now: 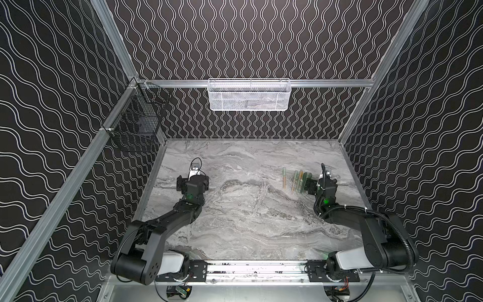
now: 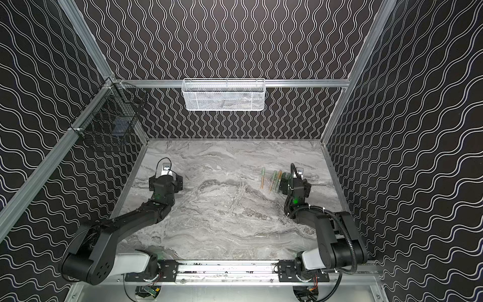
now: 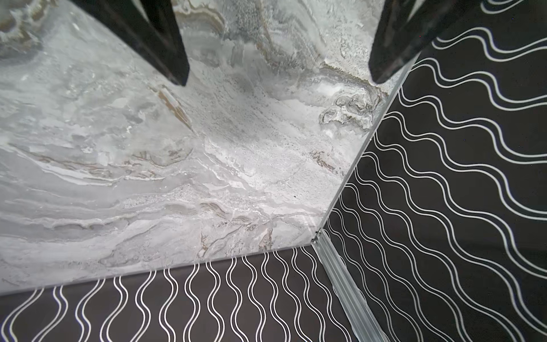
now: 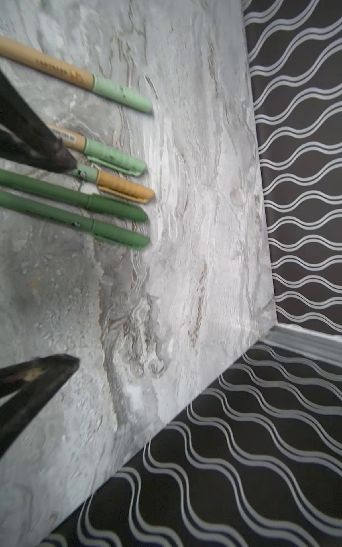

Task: Insert pens into pen caps
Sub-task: Reset both arms

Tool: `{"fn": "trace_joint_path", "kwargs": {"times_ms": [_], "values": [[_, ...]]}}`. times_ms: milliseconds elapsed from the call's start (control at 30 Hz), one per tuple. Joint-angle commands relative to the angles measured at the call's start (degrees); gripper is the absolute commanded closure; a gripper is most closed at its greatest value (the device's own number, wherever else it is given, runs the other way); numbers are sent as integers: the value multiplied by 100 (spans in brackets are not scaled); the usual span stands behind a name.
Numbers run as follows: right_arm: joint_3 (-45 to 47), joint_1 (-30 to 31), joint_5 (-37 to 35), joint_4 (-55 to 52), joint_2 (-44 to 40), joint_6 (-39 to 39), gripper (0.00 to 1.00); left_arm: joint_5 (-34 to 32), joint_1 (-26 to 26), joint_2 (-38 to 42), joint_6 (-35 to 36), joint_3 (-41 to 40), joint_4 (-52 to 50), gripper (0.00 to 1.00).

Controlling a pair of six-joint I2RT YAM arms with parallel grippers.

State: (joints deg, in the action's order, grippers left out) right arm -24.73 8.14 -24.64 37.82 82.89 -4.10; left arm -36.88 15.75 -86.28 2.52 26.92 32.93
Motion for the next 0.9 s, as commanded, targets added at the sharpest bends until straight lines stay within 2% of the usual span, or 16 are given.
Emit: {"fn": "trace_joint_path", "kwargs": {"times_ms": [0,67,200,233,300,367,400,500,567,667,767,800,867], "values": [[-66,8,-285,288,44,107,3,-171,-8,-146,283,-187,1403,2],[-76,12,-263,460,118,312,3,62,-10,-251,315,-308,1739,1],[187,11,-422,1254,175,675,2,357,17,-408,515,-121,1535,2],[355,-3,-365,1622,195,680,2,418,28,-488,582,-188,1739,2],[663,-163,-217,2752,497,772,1,192,22,-847,757,-449,2854,1],[499,-207,-206,2019,330,478,0,368,-32,-656,478,-358,2219,1],[465,-236,-140,1902,306,460,1,479,-93,-684,474,-369,2283,1],[579,-243,-155,2449,453,628,0,547,-136,-682,446,-366,2279,1],[484,-302,-74,2076,389,443,0,567,-157,-715,481,-423,2464,1],[526,-729,631,2036,358,156,1,641,-168,-682,480,-516,2589,1],[810,-1080,1650,2407,362,120,0,730,-168,-640,469,-794,3039,1],[897,-1087,1690,2897,533,253,0,752,-152,-660,516,-898,3282,1],[973,-1084,1729,2987,542,269,0,762,-149,-683,489,-1104,3690,1]]}}
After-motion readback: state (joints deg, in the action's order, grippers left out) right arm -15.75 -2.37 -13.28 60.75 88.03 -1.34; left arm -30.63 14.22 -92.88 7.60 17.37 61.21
